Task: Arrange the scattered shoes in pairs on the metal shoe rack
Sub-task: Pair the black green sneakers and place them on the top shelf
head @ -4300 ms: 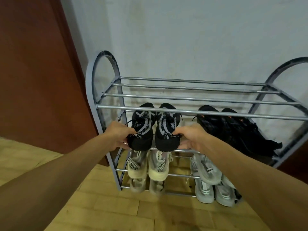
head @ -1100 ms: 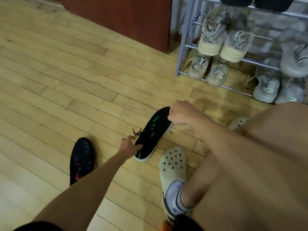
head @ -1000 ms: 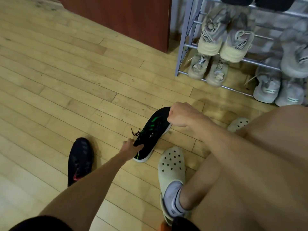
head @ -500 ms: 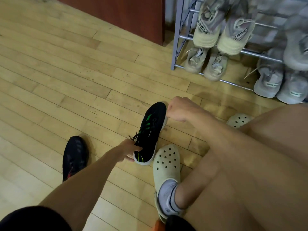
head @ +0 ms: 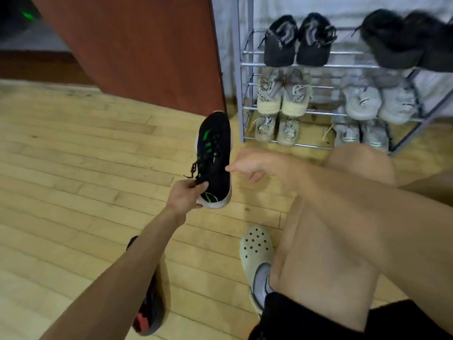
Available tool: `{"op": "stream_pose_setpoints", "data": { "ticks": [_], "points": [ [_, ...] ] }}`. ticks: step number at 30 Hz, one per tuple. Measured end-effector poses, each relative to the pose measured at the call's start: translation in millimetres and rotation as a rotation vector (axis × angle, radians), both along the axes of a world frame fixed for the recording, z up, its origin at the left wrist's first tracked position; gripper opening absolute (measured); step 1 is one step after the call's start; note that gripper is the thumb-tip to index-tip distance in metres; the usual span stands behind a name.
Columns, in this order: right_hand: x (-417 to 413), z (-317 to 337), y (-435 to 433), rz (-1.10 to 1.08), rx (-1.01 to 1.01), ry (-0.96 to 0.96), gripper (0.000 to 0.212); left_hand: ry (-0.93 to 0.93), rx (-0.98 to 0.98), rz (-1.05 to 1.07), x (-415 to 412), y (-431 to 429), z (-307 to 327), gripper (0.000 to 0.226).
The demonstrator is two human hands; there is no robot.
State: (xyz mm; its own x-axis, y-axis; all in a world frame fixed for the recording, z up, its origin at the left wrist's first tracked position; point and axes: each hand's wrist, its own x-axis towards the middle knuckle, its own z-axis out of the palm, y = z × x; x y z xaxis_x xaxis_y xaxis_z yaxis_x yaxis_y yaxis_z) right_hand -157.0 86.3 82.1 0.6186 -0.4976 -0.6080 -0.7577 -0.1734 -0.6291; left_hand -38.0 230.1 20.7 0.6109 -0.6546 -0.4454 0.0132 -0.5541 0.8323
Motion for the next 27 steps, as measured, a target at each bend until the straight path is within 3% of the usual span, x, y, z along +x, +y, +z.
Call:
{"op": "stream_pose_setpoints", "data": {
  "ticks": [3, 7, 14, 21, 27],
  "points": [
    [-12.5, 43.0, -3.5, -0.107, -0.048, -0.113, 0.058, -0.038, -0.152, -0.034, -10.8, -18.9, 52.4, 0.018],
    [-46.6, 107.7, -21.8, -0.284, -0.152, -0.32, 0.03, -0.067, -0.337, -0.131, -36.7, -50.3, 128.1, 0.014],
    [-141.3, 207.5, -59.9, -0.422, -0.071, -0.649, 0.021, -0.116, -0.515, -0.295, -96.4, -104.9, 238.1, 0.019],
    [-243.9, 232.4, -93.9, -0.576, -0.352, -0.74, 0.021, -0.204, -0.372, -0.491, -190.8, -175.6, 289.7, 0.034],
    [-351.1, 200.6, -108.5, -0.673, -0.355, -0.709, 0.024, -0.077, -0.324, -0.666, -280.4, -209.3, 275.8, 0.018]
  ]
}}
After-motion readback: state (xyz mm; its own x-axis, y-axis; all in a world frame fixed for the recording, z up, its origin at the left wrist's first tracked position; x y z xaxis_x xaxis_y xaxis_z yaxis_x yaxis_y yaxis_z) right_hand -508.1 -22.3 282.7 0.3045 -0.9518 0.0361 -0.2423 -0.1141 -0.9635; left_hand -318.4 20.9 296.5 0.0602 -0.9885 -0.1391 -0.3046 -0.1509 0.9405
